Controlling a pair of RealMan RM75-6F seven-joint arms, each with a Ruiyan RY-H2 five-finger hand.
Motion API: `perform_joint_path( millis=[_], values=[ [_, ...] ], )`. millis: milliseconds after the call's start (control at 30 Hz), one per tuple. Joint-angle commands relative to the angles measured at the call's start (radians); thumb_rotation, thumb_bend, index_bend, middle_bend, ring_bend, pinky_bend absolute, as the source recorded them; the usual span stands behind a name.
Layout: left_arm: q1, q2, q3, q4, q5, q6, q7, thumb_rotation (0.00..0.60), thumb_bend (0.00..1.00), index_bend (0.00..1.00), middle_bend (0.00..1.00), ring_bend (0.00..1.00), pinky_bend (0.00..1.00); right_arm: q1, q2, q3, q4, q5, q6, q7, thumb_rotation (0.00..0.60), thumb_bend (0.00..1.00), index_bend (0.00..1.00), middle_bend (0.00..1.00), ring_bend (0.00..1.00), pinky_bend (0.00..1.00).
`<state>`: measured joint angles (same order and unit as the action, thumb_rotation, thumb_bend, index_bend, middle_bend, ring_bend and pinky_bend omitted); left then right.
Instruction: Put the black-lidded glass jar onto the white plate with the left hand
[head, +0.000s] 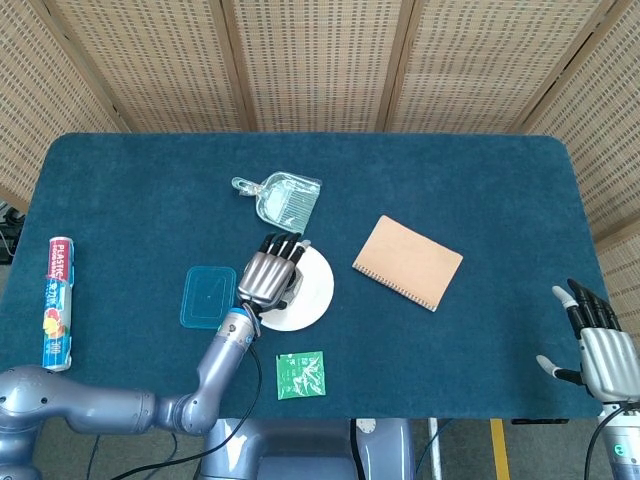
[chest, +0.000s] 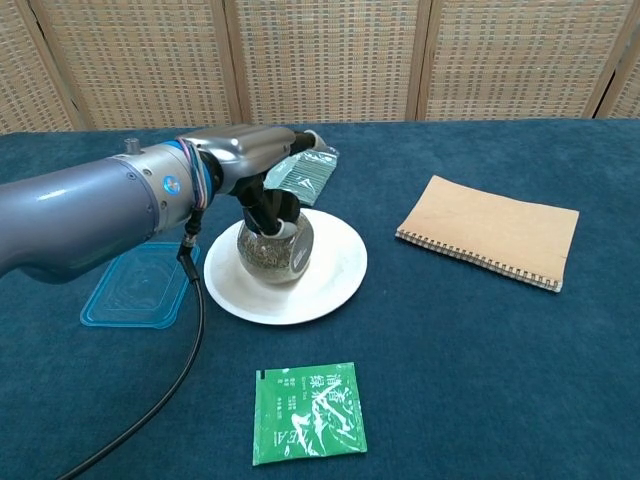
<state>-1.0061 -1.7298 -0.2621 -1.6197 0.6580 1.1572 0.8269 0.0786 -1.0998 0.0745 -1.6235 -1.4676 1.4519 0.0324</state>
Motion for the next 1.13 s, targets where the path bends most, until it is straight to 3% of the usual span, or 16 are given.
perform_joint_path(
  millis=[33,267,433,500,800,1133],
  values=[
    [0.021,0.03,-0.001,-0.027,0.061,0.011,-0.051,0.6,0.3,0.0,0.0,0.0,0.0,-0.001,0.0,-0.001,-0.001,-0.001,0.001,-0.003,0.6,0.03,0.09,0.0,0.0,0.08],
    [0.092,0.118,0.03,-0.141,0.168,0.088,-0.112,0.6,0.3,0.0,0.0,0.0,0.0,0.0,-0.005,-0.003,-0.001,-0.006,0.004,-0.018,0.6,0.03,0.09,0.0,0.0,0.08],
    [0.213,0.227,0.124,-0.273,0.287,0.21,-0.158,0.6,0.3,0.0,0.0,0.0,0.0,-0.002,-0.01,-0.004,-0.002,-0.01,0.011,-0.032,0.6,0.03,0.09,0.0,0.0,0.08],
    [0.281,0.283,0.185,-0.317,0.343,0.273,-0.172,0.6,0.3,0.0,0.0,0.0,0.0,-0.003,-0.013,-0.005,-0.003,-0.012,0.013,-0.041,0.6,0.03,0.09,0.0,0.0,0.08],
    [0.475,0.414,0.361,-0.35,0.512,0.446,-0.198,0.6,0.3,0.0,0.0,0.0,0.0,-0.007,-0.022,-0.006,-0.006,-0.021,0.03,-0.07,0.6,0.03,0.09,0.0,0.0,0.08],
    [0.656,0.485,0.498,-0.308,0.661,0.557,-0.261,0.6,0.3,0.0,0.0,0.0,0.0,-0.014,-0.032,-0.006,-0.003,-0.039,0.059,-0.095,0.6,0.03,0.09,0.0,0.0,0.08]
  ],
)
